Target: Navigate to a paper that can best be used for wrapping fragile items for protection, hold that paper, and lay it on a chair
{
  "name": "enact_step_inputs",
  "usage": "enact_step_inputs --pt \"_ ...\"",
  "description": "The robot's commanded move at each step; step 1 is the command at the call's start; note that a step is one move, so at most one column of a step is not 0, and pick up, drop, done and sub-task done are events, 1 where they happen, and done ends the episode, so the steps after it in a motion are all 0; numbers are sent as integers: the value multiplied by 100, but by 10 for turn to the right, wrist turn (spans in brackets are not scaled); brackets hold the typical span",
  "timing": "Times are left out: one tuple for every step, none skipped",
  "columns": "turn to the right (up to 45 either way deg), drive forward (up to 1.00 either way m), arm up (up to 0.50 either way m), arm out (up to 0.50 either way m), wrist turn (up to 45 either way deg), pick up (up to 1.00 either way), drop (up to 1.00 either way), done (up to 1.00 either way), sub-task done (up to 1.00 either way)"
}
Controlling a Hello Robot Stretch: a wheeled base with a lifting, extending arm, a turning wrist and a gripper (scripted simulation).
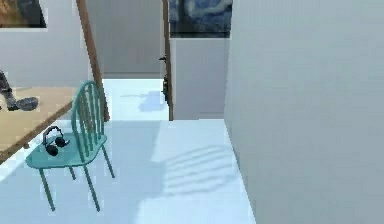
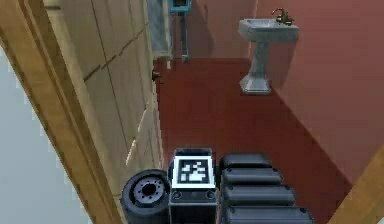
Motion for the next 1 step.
enact_step_inputs --pt "0 20 0 0 0 0 0 0 0"
